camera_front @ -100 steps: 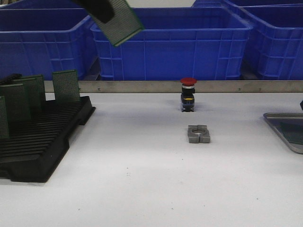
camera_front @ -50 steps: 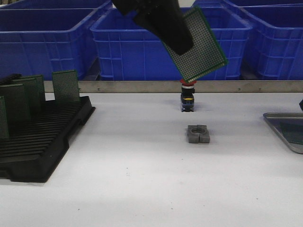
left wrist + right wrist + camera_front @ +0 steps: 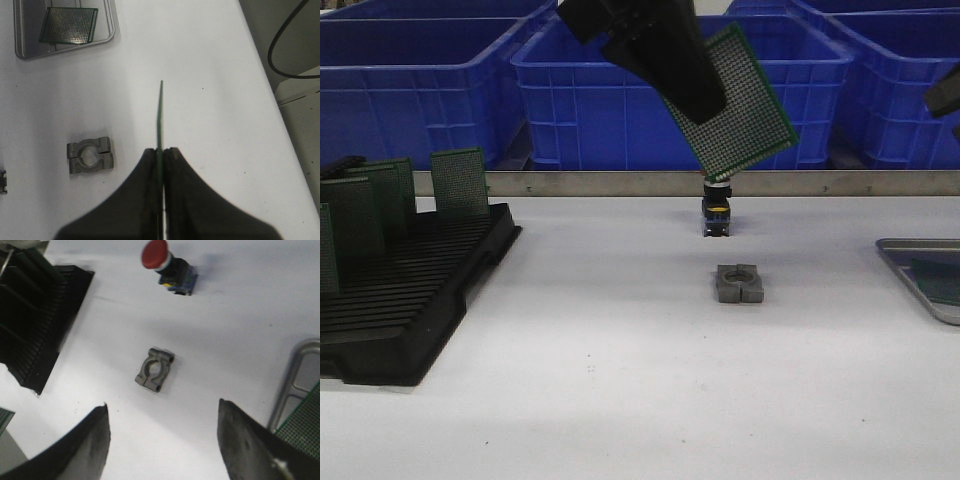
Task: Place circuit board on tray
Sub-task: 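Grasp the held board's edge with the right gripper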
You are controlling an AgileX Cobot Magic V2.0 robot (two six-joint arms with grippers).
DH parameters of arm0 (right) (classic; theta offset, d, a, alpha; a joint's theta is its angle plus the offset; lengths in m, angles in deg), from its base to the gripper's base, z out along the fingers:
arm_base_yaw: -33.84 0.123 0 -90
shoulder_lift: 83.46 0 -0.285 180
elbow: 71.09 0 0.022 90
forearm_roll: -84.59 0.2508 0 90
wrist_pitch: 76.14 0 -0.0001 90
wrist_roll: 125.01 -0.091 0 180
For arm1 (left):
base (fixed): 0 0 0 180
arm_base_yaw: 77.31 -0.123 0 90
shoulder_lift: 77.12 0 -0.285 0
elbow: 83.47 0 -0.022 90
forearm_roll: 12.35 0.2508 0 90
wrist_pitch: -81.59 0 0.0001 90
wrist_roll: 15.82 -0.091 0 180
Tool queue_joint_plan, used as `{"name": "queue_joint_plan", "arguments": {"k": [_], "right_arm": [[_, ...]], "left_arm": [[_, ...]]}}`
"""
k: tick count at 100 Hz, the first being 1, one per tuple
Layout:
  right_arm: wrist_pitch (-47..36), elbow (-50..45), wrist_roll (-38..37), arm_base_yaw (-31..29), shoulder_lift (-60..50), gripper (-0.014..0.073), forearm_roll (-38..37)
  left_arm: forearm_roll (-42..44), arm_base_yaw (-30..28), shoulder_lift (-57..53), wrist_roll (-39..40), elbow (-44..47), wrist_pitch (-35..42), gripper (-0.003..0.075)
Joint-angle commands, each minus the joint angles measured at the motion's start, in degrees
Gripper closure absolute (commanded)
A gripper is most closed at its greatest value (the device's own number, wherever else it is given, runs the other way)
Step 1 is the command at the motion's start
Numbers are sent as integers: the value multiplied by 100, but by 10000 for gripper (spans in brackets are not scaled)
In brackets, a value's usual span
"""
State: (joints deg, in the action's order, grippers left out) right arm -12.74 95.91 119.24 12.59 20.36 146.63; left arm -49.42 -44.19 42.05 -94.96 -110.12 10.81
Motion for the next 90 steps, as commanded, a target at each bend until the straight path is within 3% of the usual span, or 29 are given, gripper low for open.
{"name": "queue_joint_plan", "arguments": {"k": [1, 26, 70, 90], "right_arm": [[541, 150, 558, 60, -453, 106, 384], [1151, 144, 1302, 596, -937, 106, 272], [1158, 144, 1833, 1680, -1084, 106, -78], [754, 144, 1934, 2131, -1078, 106, -137]], "left_arm": [[-344, 39, -322, 57, -153, -230, 738], [-344, 39, -322, 57, -153, -230, 738], [-344, 39, -322, 57, -153, -230, 738], [-344, 39, -322, 57, -153, -230, 738]]}}
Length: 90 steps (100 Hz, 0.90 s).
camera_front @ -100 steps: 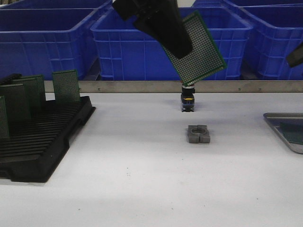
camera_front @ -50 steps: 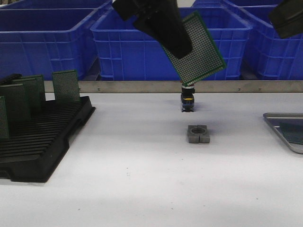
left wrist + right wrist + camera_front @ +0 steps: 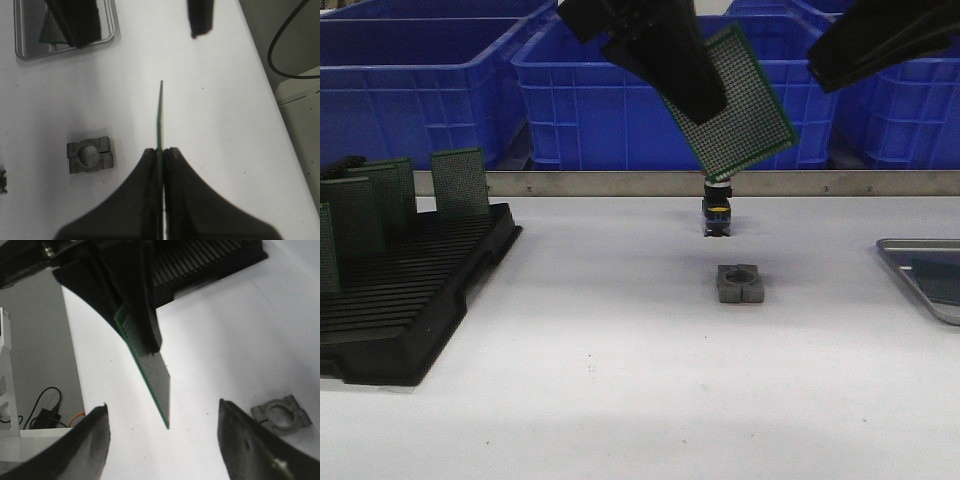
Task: Place circuit board on tray
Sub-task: 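Grasp the held board's edge with the right gripper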
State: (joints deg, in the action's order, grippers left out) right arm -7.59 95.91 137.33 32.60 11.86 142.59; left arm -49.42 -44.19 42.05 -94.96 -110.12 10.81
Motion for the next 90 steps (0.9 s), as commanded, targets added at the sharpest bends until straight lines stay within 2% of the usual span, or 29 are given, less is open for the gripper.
{"name": "queue_joint_plan", "arguments": {"k": [1, 39, 90], "right_arm": [[217, 144, 127, 153, -227, 106, 255], [-637, 25, 132, 535, -198, 106, 188], [-751, 10, 132, 770, 296, 109, 344]], "left_arm": [[-344, 39, -322, 57, -153, -230, 738], [-352, 39, -322, 57, -153, -230, 738], [-356, 39, -322, 57, -153, -230, 738]]}}
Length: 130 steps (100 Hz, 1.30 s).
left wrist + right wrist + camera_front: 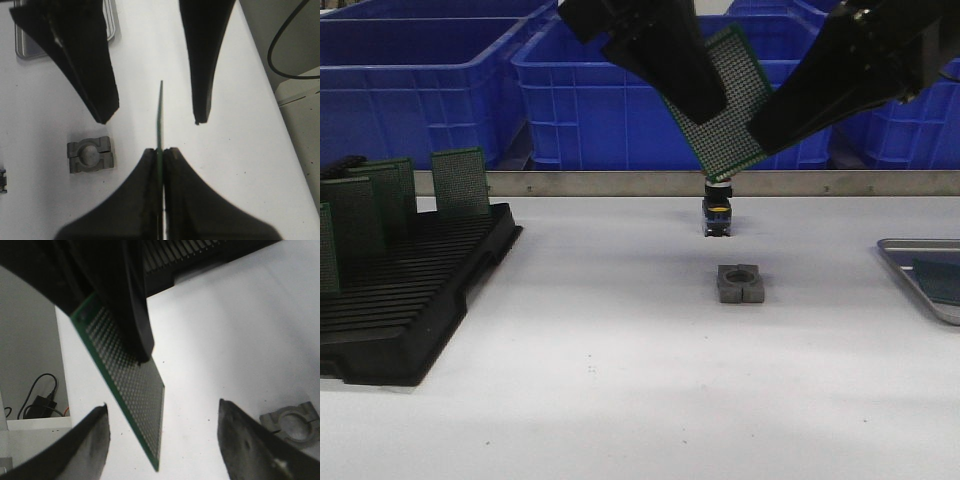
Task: Place circuit board on tray
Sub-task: 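Grasp the held board's edge with the right gripper, then open the left gripper, letting the right gripper take the board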
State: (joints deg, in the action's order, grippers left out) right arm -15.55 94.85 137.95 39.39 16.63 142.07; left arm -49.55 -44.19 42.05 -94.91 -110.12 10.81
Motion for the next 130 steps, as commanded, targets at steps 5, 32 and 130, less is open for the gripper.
{"name": "queue_joint_plan", "arguments": {"k": [5, 32, 130], "right_arm": [[-32, 116, 70, 151, -179, 109, 396], [-200, 116, 70, 219, -179, 151, 396], [-210, 116, 58, 201, -179, 658, 358]], "left_arm": [[-343, 39, -322, 52, -153, -230, 738], [-343, 39, -322, 52, -153, -230, 738], [-343, 39, -322, 52, -153, -201, 153]]}}
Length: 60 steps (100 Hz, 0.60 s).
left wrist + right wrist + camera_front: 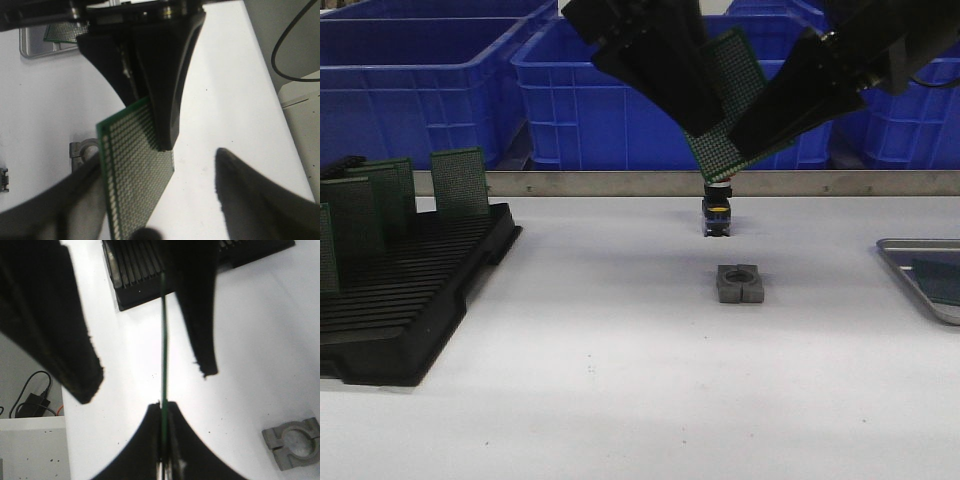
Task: Place circuit board on tray
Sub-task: 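Open the left gripper, letting the right gripper take the board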
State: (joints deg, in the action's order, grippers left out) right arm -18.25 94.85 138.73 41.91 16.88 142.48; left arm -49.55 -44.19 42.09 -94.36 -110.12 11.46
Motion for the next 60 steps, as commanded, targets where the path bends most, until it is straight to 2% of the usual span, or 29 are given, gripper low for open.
{"name": "queue_joint_plan", "arguments": {"k": [1, 15, 28, 42, 60], "right_arm": [[65, 116, -20, -50, -204, 658, 306], [93, 135, -329, -148, -276, 658, -149], [127, 141, -975, -399, -498, 658, -673], [312, 141, -1781, -946, -781, 662, -1133], [271, 141, -2372, -1871, -840, 662, -1206]], "left_arm": [[-343, 39, -326, -2, -153, -265, 148], [-386, 39, -326, -2, -153, -265, 153], [-386, 39, -326, -2, -153, -265, 153], [-386, 39, -326, -2, -153, -265, 153], [-386, 39, -326, -2, -153, -265, 153]]}}
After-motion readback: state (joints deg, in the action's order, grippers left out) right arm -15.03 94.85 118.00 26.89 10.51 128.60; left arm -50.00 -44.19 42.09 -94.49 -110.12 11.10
